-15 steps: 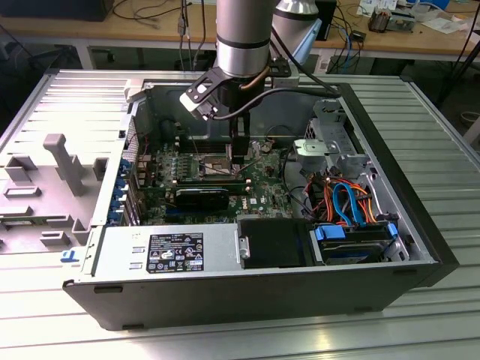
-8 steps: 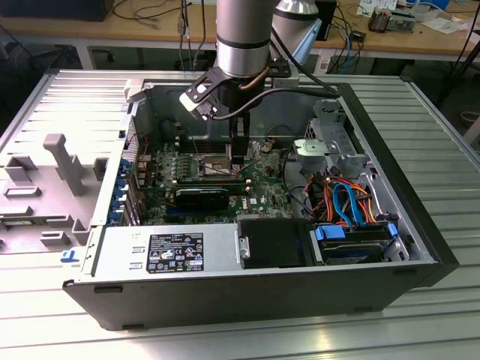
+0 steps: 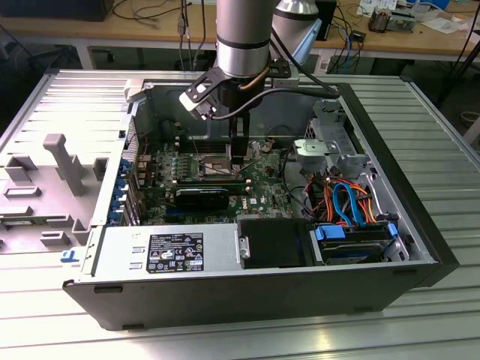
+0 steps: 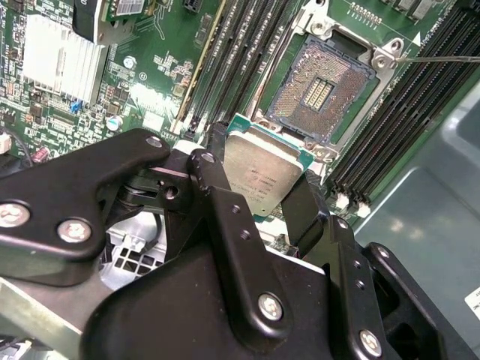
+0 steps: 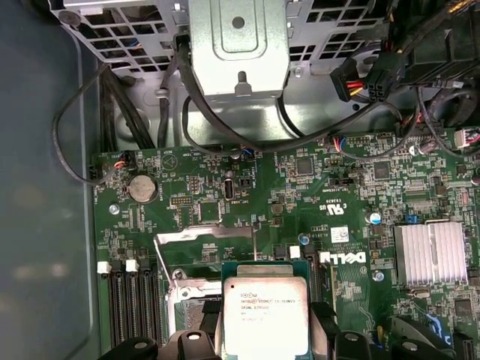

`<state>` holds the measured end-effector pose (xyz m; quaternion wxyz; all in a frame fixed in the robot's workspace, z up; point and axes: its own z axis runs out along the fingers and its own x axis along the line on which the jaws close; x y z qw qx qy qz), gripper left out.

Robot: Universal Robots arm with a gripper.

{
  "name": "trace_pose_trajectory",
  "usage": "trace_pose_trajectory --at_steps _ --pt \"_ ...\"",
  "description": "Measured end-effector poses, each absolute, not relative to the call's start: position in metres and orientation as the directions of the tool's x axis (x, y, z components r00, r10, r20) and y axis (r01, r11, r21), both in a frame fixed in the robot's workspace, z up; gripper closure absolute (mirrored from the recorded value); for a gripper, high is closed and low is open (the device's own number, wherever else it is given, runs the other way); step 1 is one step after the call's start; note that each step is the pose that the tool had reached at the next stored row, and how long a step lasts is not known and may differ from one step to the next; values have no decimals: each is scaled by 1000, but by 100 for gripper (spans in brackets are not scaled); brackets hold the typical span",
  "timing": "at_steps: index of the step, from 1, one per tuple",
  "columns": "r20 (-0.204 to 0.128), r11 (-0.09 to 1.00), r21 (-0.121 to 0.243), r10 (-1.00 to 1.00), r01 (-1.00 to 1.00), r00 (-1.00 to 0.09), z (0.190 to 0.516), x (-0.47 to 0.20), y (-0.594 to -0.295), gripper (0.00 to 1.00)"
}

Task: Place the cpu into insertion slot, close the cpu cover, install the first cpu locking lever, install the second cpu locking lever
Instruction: 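Place the cpu into insertion slot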

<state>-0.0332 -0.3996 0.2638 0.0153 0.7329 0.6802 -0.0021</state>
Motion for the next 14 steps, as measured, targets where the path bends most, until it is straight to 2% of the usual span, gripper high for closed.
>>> trace_pose_trajectory --at_steps 14 --pt "-24 -95 20 995 995 96 263 -33 -400 45"
